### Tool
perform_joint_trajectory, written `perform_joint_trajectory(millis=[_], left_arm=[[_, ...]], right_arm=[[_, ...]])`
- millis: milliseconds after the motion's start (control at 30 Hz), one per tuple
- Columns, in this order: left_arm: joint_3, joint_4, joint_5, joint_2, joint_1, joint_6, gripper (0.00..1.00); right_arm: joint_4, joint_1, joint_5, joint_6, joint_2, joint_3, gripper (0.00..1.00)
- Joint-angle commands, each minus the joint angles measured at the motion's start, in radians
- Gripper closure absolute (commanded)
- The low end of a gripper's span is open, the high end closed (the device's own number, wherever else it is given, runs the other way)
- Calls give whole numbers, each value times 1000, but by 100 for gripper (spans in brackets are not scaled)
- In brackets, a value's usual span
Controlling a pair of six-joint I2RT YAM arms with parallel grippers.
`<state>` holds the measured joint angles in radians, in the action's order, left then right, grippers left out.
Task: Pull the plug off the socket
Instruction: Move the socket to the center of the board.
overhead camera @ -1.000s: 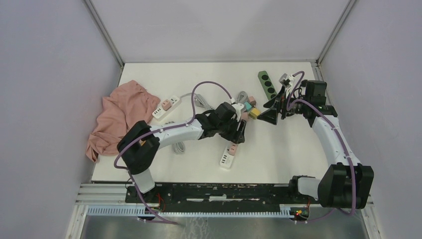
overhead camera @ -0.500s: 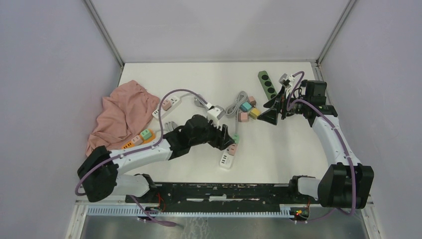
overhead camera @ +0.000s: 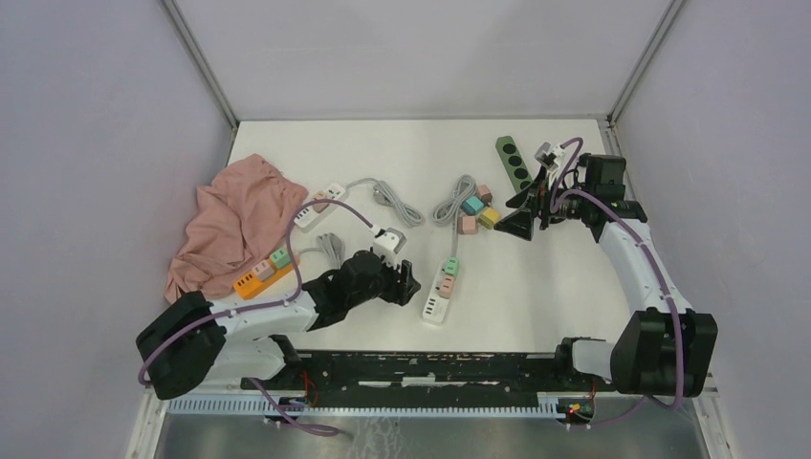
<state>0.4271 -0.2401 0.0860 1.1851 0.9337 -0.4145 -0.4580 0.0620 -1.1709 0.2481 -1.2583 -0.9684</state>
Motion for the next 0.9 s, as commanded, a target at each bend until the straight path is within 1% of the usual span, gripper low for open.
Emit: perform_joint_trajectory(millis=[0, 133, 367, 567, 867], left_arm=[[-7, -126, 32, 35, 4, -57, 35], [-10, -144, 30, 78, 5, -67, 36], [-26, -148, -36, 119, 4, -94, 44], [-46, -137, -73, 105, 5, -117, 48], [-42, -79, -73, 99, 6, -102, 51]], right_arm=[[31, 4, -45, 20, 0, -16, 1], [35, 5, -46, 20, -3, -12, 1], [36, 4, -49, 20, -3, -10, 1], [36, 4, -49, 20, -3, -10, 1], [36, 5, -50, 19, -3, -10, 1]])
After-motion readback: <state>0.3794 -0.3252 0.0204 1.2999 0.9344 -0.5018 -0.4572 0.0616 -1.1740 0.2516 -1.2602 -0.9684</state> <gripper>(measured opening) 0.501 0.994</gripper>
